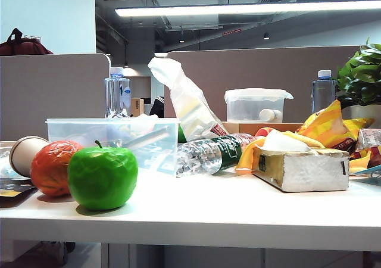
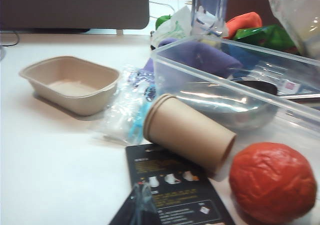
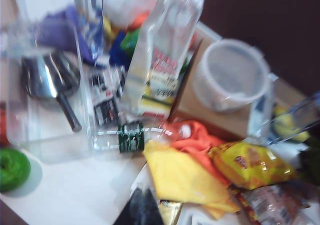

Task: Pick up the metal ice scoop from the table and place it inside the transparent plastic box.

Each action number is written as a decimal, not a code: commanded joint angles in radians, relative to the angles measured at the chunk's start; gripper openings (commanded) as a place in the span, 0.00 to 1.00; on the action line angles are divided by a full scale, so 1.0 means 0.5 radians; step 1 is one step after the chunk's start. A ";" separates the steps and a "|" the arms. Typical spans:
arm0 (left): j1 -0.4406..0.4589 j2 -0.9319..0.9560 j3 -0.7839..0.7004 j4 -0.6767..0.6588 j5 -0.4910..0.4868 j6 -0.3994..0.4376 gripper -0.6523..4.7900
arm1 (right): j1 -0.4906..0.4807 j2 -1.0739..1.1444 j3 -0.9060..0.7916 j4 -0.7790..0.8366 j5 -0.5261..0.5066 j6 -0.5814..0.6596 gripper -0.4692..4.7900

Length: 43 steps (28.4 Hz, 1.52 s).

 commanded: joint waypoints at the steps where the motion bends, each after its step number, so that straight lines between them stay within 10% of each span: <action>1: 0.023 0.001 0.004 0.013 0.004 0.008 0.11 | 0.001 -0.182 -0.041 0.034 0.056 0.009 0.08; 23: 0.024 0.001 0.004 0.014 0.005 0.008 0.11 | -0.011 -2.282 -2.513 1.322 0.220 0.206 0.09; 35: 0.027 0.001 0.004 0.012 -0.008 0.008 0.11 | -0.026 -2.601 -2.877 0.956 -0.059 0.206 0.09; 43: 0.025 0.001 0.004 0.013 -0.003 0.008 0.11 | -0.006 -2.638 -2.907 0.960 0.178 0.187 0.09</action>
